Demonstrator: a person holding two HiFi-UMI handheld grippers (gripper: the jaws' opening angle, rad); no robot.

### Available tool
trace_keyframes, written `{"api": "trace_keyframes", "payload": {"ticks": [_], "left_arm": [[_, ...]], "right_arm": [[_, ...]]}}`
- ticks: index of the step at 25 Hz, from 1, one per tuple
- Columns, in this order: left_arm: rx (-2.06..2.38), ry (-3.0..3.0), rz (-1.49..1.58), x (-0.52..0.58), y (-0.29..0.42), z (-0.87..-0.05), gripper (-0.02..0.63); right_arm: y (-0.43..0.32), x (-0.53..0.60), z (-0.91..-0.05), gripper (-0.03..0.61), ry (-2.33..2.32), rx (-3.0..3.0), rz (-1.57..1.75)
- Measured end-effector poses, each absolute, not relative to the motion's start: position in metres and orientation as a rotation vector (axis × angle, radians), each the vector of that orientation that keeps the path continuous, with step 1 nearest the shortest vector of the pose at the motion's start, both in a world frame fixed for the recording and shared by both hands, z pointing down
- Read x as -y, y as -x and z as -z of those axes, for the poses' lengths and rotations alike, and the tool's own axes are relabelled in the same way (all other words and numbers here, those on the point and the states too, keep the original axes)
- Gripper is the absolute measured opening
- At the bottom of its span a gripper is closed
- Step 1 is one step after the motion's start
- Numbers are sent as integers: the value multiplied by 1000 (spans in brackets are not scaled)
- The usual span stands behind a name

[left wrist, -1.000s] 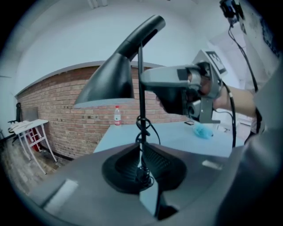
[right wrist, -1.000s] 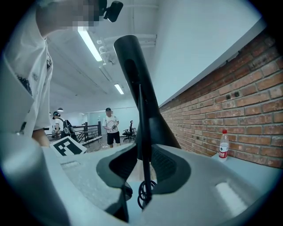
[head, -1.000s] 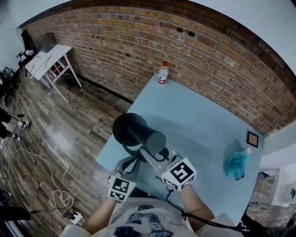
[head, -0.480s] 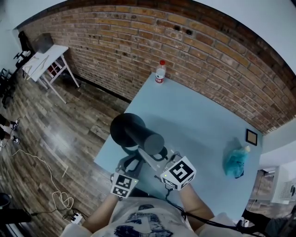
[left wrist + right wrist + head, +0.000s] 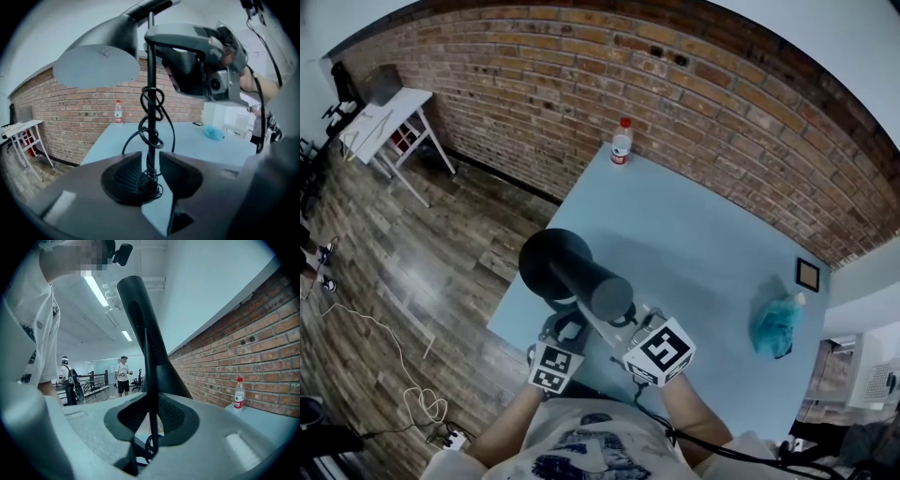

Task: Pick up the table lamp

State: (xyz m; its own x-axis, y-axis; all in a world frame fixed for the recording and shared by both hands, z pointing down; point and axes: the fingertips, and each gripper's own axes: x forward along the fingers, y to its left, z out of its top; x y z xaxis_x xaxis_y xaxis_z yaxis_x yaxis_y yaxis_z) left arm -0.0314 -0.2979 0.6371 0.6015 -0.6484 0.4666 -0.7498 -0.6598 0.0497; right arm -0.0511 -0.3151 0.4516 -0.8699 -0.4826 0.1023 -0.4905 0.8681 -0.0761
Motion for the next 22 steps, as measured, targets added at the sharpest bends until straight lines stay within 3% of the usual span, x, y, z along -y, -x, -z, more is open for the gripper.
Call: {"api": "trace_keyframes", "payload": {"ticks": [22], "left_arm": [[1113, -2546, -601, 311, 22, -655, 81]], "right_arm": [[52, 315, -452, 48, -726, 2997, -197]]}}
